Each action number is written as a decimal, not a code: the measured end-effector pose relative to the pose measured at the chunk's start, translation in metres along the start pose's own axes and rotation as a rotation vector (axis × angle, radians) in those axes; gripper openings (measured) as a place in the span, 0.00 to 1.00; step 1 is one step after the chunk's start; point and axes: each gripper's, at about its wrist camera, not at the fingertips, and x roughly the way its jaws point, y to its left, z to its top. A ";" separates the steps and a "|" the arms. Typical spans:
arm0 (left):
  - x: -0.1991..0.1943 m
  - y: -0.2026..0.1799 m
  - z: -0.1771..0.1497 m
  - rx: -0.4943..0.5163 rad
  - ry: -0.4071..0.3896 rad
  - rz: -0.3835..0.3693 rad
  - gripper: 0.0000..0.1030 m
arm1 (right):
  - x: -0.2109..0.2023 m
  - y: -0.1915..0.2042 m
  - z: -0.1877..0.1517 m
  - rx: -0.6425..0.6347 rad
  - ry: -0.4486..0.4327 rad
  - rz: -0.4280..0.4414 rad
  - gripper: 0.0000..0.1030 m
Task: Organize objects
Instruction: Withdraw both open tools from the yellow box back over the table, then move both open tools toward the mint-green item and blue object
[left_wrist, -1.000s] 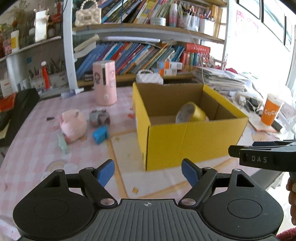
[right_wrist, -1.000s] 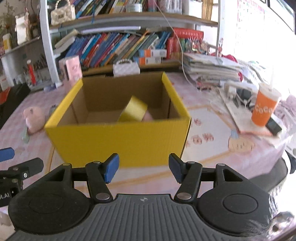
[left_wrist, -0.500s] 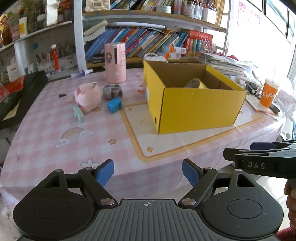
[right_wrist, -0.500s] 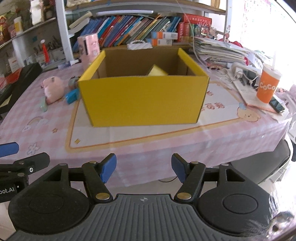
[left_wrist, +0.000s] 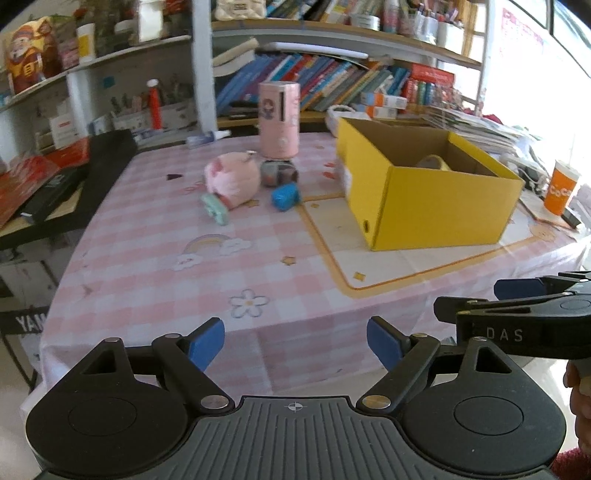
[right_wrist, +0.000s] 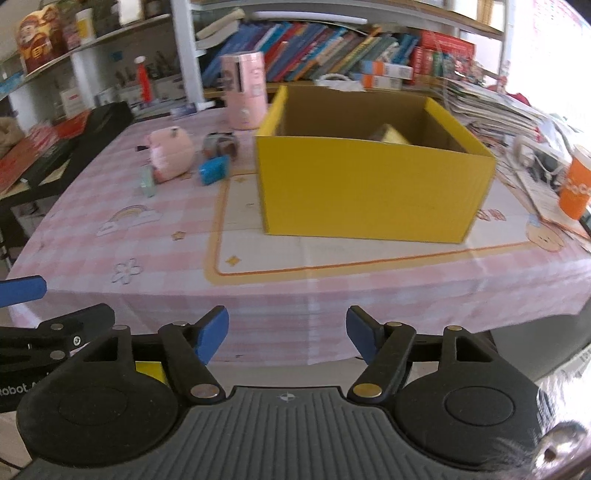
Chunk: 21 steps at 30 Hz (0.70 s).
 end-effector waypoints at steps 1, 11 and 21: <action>-0.001 0.004 0.000 -0.006 -0.003 0.005 0.84 | 0.000 0.004 0.000 -0.008 -0.003 0.006 0.68; -0.012 0.032 -0.002 -0.040 -0.031 0.041 0.84 | 0.001 0.036 0.010 -0.062 -0.027 0.044 0.70; -0.009 0.047 0.001 -0.067 -0.035 0.068 0.84 | 0.009 0.057 0.019 -0.113 -0.029 0.085 0.71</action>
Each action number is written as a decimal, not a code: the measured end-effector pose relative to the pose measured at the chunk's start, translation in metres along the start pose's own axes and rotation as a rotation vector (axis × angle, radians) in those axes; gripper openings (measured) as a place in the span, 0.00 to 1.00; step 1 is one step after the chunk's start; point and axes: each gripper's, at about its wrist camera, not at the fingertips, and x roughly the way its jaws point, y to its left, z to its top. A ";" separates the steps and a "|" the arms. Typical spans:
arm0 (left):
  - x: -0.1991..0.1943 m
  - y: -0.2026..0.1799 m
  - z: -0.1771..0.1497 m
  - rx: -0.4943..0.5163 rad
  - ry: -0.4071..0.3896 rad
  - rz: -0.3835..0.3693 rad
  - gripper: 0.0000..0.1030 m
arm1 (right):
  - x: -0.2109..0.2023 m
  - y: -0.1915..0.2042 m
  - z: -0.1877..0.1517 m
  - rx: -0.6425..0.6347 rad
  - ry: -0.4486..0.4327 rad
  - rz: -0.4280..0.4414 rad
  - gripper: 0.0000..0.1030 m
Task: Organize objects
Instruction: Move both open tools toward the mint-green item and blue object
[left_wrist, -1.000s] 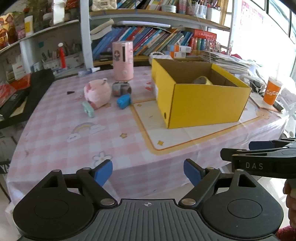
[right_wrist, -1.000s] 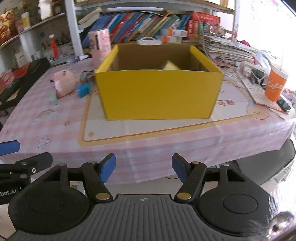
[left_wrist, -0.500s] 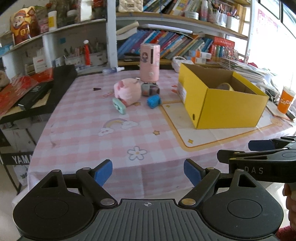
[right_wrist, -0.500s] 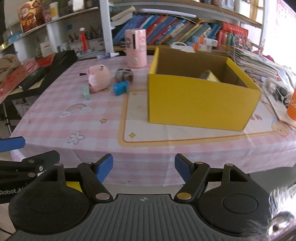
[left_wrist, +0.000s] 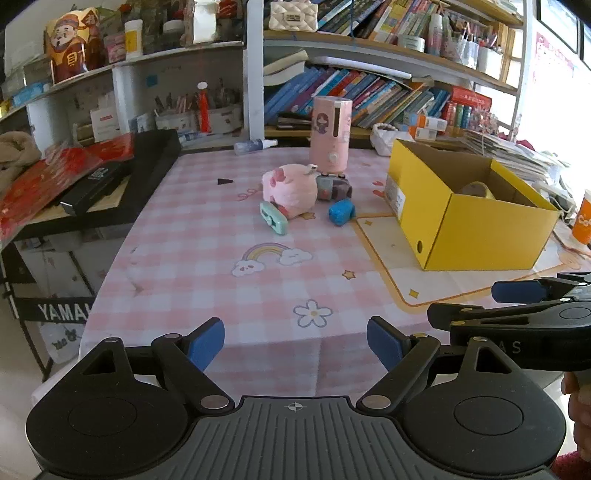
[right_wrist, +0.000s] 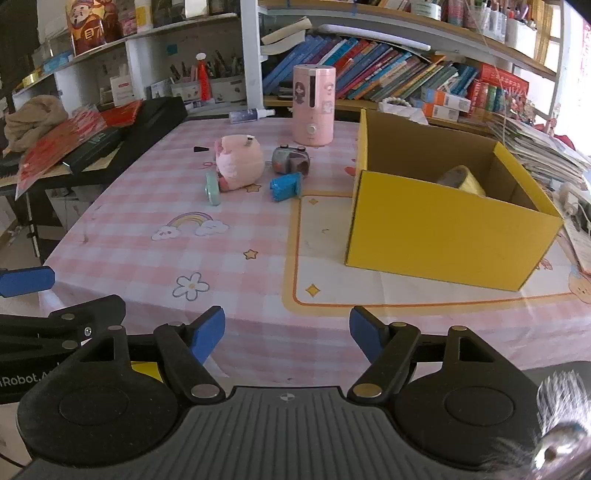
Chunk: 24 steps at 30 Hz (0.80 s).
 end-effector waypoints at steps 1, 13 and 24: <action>0.002 0.001 0.000 -0.002 0.002 0.002 0.84 | 0.002 0.000 0.001 -0.002 0.001 0.004 0.71; 0.035 0.008 0.028 -0.024 0.007 0.035 0.84 | 0.042 0.000 0.036 -0.037 0.008 0.055 0.72; 0.077 0.013 0.069 -0.069 -0.017 0.068 0.85 | 0.087 -0.010 0.095 -0.084 -0.035 0.087 0.72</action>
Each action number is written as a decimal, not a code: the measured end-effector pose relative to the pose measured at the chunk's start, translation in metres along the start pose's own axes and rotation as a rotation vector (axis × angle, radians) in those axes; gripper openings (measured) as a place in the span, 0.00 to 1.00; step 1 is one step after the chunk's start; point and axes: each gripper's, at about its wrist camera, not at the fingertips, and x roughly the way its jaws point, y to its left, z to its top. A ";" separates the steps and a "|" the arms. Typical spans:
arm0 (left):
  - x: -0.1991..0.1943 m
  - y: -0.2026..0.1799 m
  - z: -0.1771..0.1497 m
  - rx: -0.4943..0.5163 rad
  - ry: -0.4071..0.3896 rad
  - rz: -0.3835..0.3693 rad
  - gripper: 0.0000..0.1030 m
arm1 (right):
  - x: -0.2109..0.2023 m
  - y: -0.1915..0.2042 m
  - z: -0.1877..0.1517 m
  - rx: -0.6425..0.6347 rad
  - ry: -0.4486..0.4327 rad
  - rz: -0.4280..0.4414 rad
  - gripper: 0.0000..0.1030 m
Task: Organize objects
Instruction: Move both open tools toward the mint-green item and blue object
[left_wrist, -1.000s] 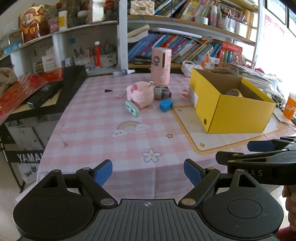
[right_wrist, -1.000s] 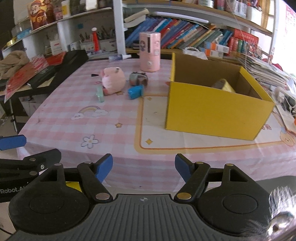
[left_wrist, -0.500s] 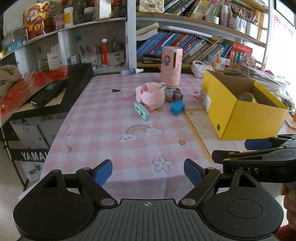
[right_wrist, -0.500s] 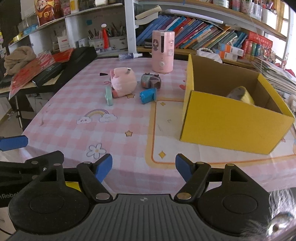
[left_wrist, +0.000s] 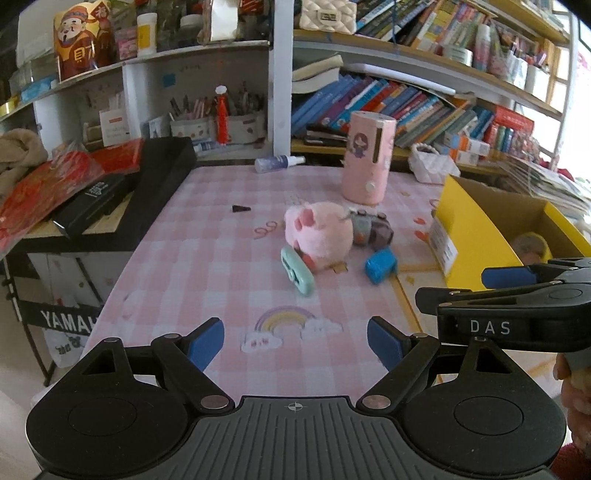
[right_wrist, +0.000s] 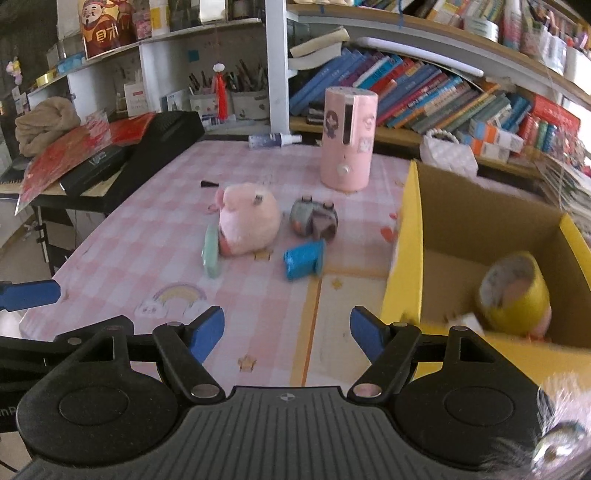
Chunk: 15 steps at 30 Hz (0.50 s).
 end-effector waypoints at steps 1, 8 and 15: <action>0.004 0.000 0.003 -0.004 0.000 0.005 0.85 | 0.005 -0.002 0.005 -0.006 -0.001 0.003 0.72; 0.026 -0.005 0.023 -0.004 0.001 0.020 0.85 | 0.030 -0.017 0.028 -0.008 -0.007 0.015 0.72; 0.048 -0.005 0.036 -0.010 0.022 0.025 0.84 | 0.056 -0.029 0.047 0.012 0.006 0.025 0.72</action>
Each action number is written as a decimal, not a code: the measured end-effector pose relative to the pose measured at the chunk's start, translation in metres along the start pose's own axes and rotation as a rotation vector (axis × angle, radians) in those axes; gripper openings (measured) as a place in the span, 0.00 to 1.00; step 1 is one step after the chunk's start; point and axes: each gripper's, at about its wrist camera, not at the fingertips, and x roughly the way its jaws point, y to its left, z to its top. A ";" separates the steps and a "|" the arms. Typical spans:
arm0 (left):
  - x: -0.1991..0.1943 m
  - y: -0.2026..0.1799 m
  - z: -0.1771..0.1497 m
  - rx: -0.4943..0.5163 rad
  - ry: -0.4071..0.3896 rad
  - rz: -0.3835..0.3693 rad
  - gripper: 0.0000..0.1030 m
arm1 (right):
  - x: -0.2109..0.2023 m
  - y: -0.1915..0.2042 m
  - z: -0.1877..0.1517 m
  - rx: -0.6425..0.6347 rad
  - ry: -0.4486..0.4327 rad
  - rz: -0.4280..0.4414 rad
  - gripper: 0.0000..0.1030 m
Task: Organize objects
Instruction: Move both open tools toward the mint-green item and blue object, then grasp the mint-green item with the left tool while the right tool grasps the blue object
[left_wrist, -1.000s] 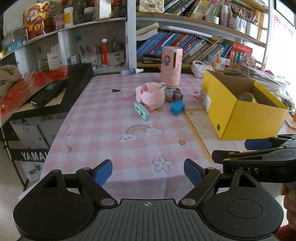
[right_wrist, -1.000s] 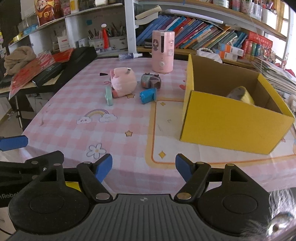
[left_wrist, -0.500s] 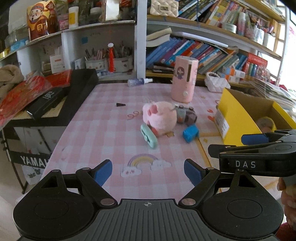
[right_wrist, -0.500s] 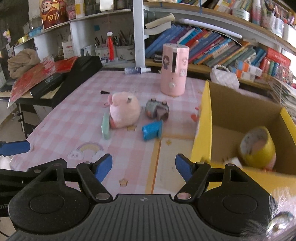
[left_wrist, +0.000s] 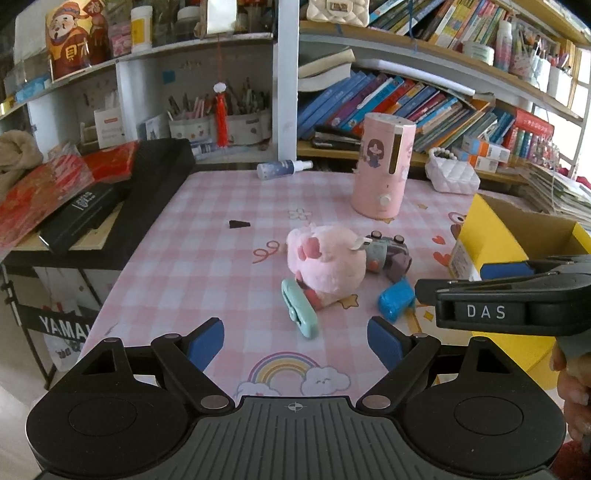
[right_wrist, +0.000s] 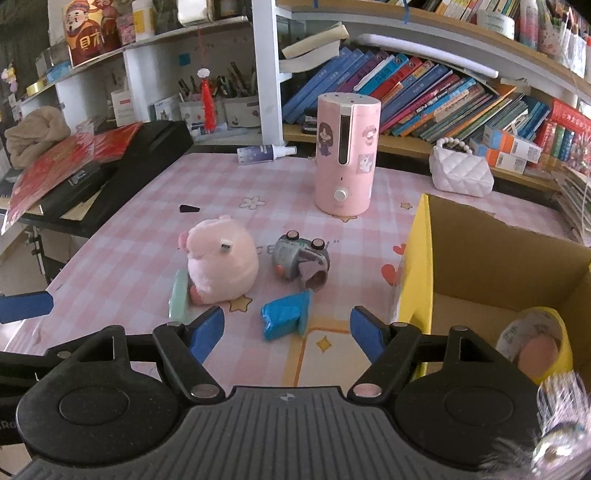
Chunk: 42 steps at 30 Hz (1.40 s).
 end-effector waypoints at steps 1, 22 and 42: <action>0.004 0.000 0.001 0.000 0.005 0.001 0.84 | 0.003 0.000 0.002 -0.004 -0.002 0.000 0.72; 0.110 -0.008 0.013 0.047 0.177 0.012 0.36 | 0.085 0.007 0.027 -0.030 0.166 0.008 0.59; 0.082 0.018 0.017 -0.074 0.136 -0.017 0.17 | 0.107 0.000 0.015 0.032 0.231 0.001 0.37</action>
